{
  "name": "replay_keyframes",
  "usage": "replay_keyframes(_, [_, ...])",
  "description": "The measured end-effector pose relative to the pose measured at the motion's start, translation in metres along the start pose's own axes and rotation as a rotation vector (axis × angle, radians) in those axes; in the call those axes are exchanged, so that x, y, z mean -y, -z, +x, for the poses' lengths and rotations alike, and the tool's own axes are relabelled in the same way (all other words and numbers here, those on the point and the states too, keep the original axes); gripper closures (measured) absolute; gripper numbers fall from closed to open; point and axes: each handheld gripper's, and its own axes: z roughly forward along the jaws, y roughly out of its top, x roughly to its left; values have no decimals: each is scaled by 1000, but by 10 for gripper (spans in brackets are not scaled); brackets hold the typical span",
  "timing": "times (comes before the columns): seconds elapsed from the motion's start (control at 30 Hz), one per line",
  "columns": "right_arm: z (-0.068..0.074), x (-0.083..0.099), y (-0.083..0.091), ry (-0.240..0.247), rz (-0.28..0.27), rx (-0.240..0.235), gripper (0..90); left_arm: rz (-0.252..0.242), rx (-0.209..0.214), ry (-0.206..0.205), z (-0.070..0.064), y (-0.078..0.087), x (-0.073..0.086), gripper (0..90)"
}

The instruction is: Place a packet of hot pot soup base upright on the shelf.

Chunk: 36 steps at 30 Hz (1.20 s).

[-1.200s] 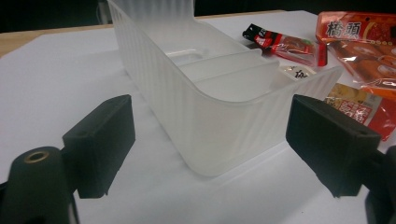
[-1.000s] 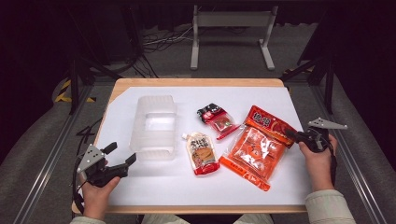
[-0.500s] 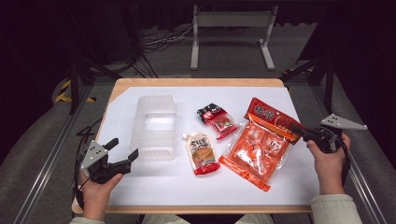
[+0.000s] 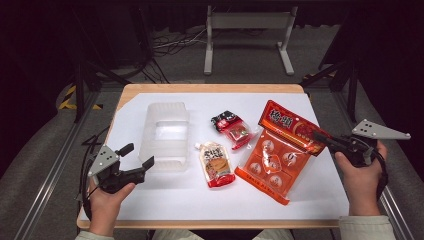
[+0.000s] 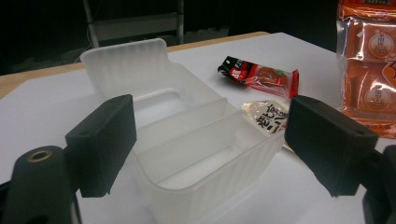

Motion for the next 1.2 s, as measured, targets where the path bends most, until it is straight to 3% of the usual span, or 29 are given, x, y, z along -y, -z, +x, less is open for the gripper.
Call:
replay_keyframes(0.1, [6,-6,4,10,-6,-23,900,11,-4,-10,-2,-2,-4,231])
replay_keyframes(0.27, [19,-15,11,39,-21,-69,900,-9,-1,-40,-8,-6,-10,222])
replay_keyframes(0.5, [38,-29,16,114,-28,-103,900,-29,-20,-34,-9,-6,-15,195])
replay_keyframes(0.8, [55,-42,18,183,-33,-137,900,-65,42,-60,-10,-9,-18,245])
replay_keyframes(1.2, [68,-57,19,263,-36,-161,900,-28,102,-48,-13,-26,-16,242])
